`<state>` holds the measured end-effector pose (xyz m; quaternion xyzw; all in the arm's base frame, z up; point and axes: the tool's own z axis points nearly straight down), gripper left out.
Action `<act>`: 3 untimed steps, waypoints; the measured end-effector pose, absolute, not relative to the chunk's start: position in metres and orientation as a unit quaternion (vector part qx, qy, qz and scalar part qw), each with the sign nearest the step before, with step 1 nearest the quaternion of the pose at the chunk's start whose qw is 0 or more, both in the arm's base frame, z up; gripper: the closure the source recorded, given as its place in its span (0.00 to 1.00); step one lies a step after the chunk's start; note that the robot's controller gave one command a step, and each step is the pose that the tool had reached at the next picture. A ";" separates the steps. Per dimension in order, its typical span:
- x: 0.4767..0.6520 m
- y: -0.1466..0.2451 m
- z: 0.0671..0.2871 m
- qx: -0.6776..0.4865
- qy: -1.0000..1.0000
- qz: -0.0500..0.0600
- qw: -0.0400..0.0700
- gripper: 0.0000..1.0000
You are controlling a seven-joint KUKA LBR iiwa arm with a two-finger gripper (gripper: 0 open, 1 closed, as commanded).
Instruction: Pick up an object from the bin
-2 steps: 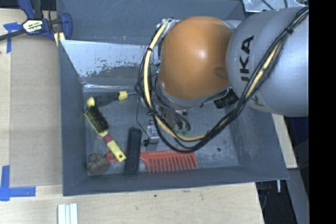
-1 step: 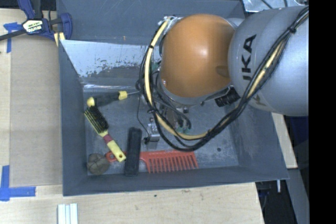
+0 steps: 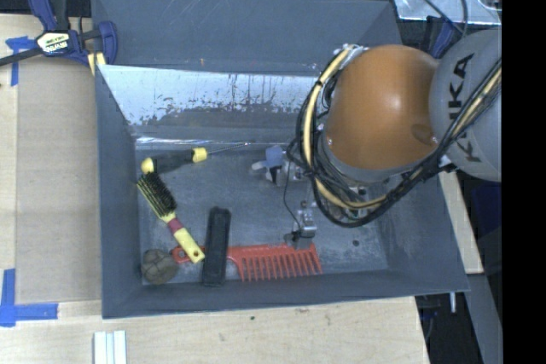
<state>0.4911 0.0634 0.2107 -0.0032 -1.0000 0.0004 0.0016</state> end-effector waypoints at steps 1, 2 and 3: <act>0.520 0.142 0.255 -0.001 -1.000 -0.003 -0.006 0.00; 0.528 0.104 0.225 0.236 -0.972 0.000 0.000 0.00; 0.514 0.161 0.200 0.402 -0.916 0.000 -0.006 0.00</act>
Offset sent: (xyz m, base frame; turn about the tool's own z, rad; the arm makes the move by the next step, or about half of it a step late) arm 0.0376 0.0348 0.0092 -0.4991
